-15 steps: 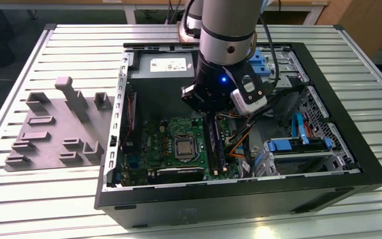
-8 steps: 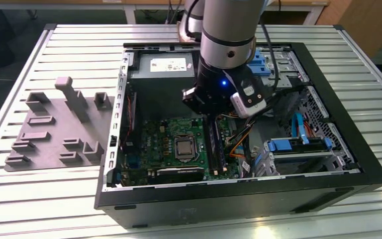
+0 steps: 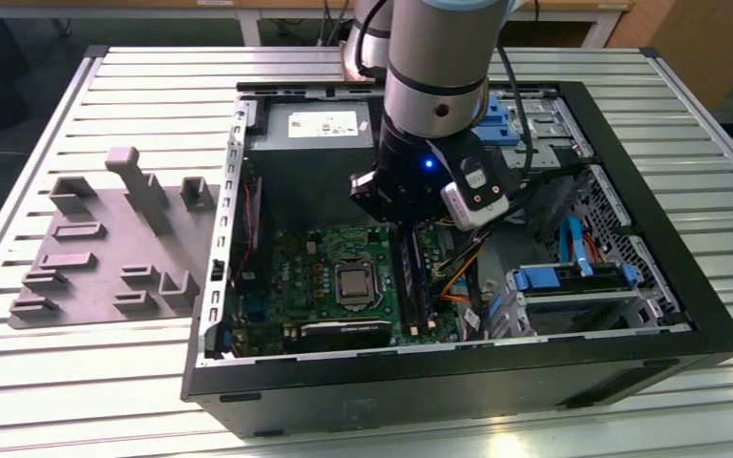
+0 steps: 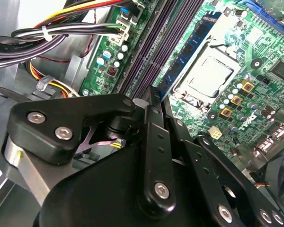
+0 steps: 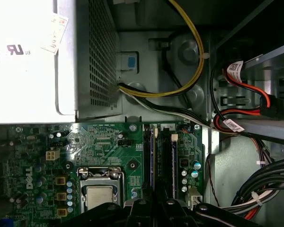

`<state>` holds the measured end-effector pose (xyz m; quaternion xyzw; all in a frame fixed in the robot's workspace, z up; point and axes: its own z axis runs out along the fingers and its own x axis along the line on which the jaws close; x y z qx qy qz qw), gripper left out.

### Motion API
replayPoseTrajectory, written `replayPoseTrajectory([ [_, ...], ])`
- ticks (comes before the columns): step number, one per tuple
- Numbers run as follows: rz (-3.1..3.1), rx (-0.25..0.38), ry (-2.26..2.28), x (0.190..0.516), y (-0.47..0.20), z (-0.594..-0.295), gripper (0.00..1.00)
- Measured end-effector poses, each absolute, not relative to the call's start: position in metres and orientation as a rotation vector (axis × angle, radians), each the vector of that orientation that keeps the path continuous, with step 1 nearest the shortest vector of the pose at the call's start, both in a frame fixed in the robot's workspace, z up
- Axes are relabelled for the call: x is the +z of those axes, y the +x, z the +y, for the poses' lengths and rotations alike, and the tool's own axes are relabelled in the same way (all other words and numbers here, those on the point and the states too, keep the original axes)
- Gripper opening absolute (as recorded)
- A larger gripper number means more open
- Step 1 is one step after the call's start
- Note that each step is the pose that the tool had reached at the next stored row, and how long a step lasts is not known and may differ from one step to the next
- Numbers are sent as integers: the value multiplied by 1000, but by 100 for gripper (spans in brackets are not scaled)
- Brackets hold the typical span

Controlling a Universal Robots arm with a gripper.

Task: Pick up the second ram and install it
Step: 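Insert the second ram into the second slot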

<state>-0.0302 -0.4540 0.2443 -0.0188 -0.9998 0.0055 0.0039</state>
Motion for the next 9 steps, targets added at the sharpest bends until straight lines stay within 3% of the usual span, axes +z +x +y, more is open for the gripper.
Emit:
replayPoseTrajectory([
  [9,-3133,15,-58,235,-30,-454,14],
])
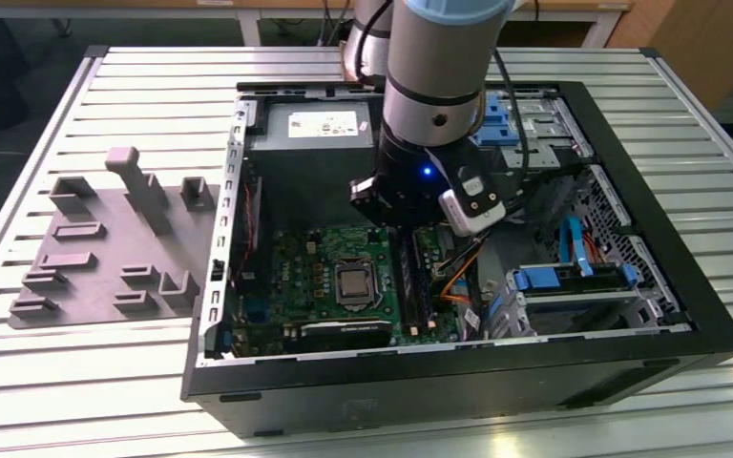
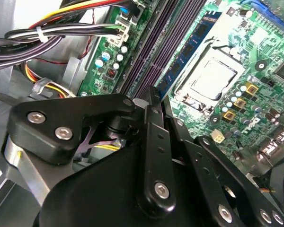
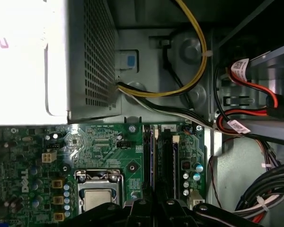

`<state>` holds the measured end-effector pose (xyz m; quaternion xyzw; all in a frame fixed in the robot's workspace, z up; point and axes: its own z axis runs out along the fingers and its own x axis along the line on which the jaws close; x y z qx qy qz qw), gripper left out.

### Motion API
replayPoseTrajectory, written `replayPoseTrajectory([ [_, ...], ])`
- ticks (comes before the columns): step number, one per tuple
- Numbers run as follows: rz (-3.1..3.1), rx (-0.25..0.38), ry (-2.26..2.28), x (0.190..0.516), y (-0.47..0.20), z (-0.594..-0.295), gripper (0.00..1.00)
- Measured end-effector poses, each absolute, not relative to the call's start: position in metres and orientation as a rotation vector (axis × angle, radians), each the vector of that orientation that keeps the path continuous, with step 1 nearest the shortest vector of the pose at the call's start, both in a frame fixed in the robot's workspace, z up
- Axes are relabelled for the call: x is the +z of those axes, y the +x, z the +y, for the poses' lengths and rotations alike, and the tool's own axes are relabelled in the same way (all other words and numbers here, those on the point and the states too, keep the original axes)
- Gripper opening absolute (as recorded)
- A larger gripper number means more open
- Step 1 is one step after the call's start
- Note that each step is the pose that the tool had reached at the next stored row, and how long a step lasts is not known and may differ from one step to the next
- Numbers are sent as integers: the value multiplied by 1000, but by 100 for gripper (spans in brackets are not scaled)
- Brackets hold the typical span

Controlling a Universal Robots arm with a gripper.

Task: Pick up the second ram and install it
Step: 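Insert the second ram into the second slot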

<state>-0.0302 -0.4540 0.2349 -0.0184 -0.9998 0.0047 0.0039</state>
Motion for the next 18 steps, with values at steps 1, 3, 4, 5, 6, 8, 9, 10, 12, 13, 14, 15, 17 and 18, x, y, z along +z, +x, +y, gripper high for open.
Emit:
replayPoseTrajectory([
  [1,-3133,14,-57,233,-30,-454,14],
  [3,-3133,14,-54,231,-30,-455,14],
  [4,-3133,14,-53,230,-30,-456,14],
  [5,-3133,14,-52,230,-30,-457,14],
  [6,-3133,13,-51,229,-30,-459,14],
  [8,-3133,13,-51,229,-30,-461,14],
  [9,-3133,12,-51,228,-30,-462,14],
  [10,-3133,12,-51,228,-30,-462,14],
  [12,-3133,13,-51,228,-30,-462,14],
  [13,-3133,13,-51,228,-30,-462,14],
  [14,-3133,13,-51,228,-30,-462,14],
  [15,-3133,13,-51,228,-30,-462,14],
  [17,-3133,13,-50,228,-30,-464,14],
  [18,-3133,13,-51,228,-30,-465,14],
])
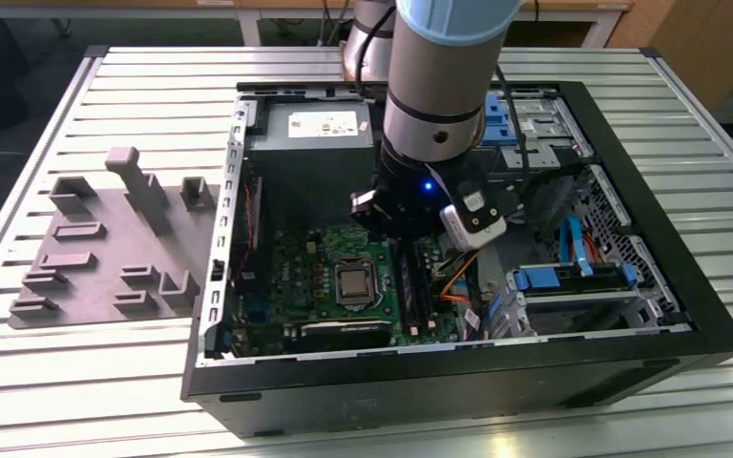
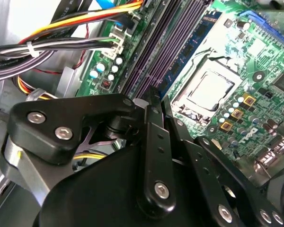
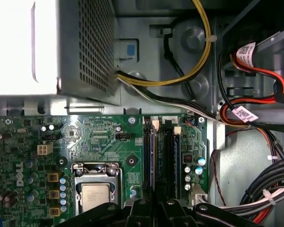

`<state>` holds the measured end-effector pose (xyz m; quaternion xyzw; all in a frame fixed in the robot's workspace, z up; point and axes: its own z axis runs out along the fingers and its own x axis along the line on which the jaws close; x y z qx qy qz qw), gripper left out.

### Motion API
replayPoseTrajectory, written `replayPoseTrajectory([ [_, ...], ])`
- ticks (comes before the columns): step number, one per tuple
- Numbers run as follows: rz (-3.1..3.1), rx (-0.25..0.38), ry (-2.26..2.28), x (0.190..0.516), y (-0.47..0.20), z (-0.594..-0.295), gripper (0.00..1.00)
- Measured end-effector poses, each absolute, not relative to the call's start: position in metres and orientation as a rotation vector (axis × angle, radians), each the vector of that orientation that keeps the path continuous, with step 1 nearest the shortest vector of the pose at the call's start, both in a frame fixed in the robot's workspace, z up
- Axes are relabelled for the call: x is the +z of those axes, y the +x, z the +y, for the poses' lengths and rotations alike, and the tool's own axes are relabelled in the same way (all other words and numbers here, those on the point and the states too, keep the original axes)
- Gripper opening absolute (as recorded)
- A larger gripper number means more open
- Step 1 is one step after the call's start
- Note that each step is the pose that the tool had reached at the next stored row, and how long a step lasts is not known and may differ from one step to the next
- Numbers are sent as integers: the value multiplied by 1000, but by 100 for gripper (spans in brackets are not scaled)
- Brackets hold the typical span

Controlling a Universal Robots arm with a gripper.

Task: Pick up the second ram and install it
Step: 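Insert the second ram into the second slot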

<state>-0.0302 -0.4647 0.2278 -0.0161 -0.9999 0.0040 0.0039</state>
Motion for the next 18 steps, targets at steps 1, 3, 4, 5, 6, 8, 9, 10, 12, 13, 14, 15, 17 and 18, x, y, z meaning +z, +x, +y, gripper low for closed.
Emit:
replayPoseTrajectory([
  [1,-3133,13,-51,227,-30,-465,14],
  [3,-3133,12,-51,226,-30,-466,14],
  [4,-3133,12,-51,224,-30,-466,14],
  [5,-3133,13,-51,223,-30,-467,14],
  [6,-3133,13,-51,222,-30,-467,14],
  [8,-3133,13,-53,218,-30,-470,14],
  [9,-3133,13,-53,218,-30,-471,14],
  [10,-3133,12,-55,218,-30,-471,14],
  [12,-3133,13,-56,218,-30,-471,14],
  [13,-3133,13,-56,218,-30,-471,14],
  [14,-3133,13,-56,218,-30,-471,14],
  [15,-3133,13,-56,218,-30,-471,14],
  [17,-3133,13,-56,218,-30,-471,14],
  [18,-3133,12,-57,218,-30,-471,14],
])
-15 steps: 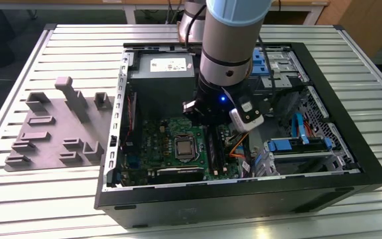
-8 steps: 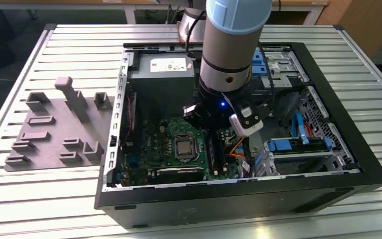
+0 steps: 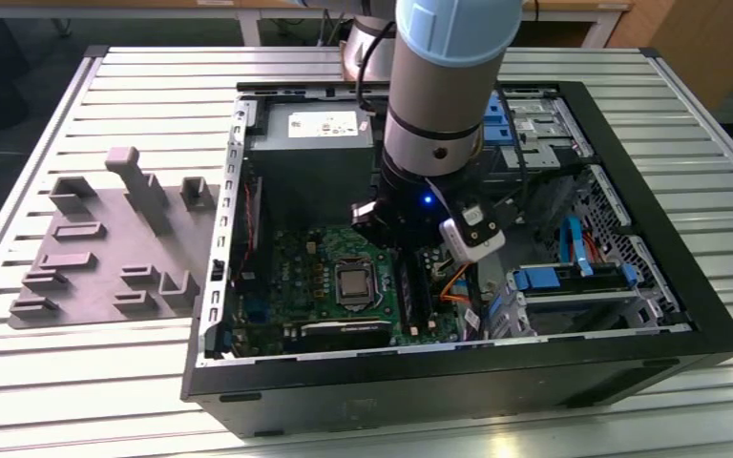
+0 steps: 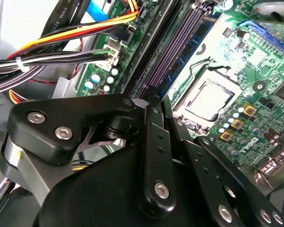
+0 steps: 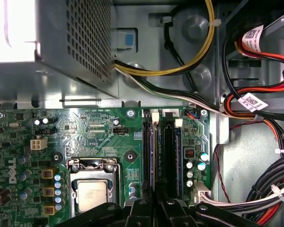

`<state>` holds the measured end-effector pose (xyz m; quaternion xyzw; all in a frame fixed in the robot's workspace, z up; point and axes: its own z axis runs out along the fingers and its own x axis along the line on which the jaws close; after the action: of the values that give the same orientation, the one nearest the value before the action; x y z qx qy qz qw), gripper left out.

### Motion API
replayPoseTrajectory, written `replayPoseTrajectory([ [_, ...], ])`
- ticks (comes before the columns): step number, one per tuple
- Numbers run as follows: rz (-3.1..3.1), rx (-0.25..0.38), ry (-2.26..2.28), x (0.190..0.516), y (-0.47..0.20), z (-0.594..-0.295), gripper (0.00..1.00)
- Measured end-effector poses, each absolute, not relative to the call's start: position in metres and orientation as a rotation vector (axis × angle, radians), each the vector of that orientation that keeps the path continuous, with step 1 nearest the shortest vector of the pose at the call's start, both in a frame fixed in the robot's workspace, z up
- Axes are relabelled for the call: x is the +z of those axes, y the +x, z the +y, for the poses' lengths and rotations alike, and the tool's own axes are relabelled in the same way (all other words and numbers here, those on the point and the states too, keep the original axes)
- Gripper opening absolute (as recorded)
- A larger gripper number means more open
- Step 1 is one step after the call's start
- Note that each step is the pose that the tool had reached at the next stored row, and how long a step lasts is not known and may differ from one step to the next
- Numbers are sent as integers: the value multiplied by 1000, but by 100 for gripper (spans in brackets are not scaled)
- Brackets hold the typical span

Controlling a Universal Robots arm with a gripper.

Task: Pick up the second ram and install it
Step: 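Insert the second ram into the second slot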

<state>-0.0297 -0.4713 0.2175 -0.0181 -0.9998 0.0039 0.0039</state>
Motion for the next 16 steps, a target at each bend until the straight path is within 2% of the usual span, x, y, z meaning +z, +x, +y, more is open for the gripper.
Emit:
replayPoseTrajectory([
  [16,-3133,12,-66,214,-27,-471,14],
])
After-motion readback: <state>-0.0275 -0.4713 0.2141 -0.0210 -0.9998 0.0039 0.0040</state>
